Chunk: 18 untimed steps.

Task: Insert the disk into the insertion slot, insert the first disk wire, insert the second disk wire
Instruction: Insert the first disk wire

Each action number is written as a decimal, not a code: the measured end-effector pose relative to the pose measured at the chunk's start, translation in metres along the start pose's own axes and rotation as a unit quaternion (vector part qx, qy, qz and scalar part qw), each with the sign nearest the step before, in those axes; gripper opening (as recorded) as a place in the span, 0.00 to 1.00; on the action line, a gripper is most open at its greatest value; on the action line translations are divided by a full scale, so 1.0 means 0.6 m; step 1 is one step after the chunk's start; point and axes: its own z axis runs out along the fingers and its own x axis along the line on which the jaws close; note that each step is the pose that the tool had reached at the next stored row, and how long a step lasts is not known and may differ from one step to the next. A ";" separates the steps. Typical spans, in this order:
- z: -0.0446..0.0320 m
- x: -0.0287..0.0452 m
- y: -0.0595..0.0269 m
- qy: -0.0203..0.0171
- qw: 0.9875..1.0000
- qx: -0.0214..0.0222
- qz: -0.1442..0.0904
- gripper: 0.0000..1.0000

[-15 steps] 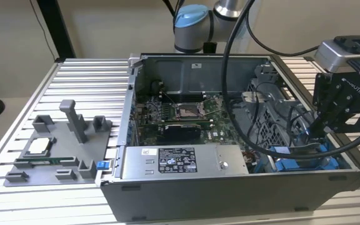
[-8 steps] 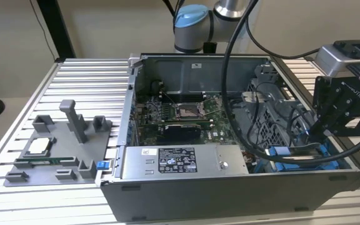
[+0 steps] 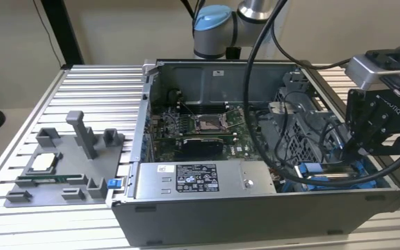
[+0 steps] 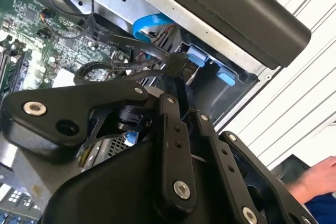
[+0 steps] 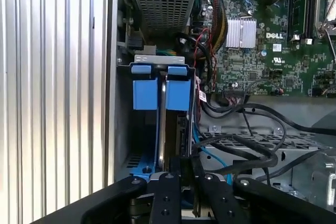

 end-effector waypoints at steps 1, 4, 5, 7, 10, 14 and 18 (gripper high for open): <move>0.002 -0.001 0.000 0.001 1.000 0.001 0.000 0.00; 0.009 -0.004 0.001 0.003 1.000 0.003 0.000 0.00; 0.011 -0.006 0.001 0.004 1.000 0.004 0.000 0.00; 0.012 -0.009 0.001 0.006 1.000 0.005 0.000 0.00; 0.014 -0.010 0.001 0.015 1.000 0.005 0.000 0.00; 0.016 -0.011 0.002 0.026 1.000 0.005 0.000 0.00; 0.018 -0.013 0.005 0.026 1.000 0.007 0.000 0.00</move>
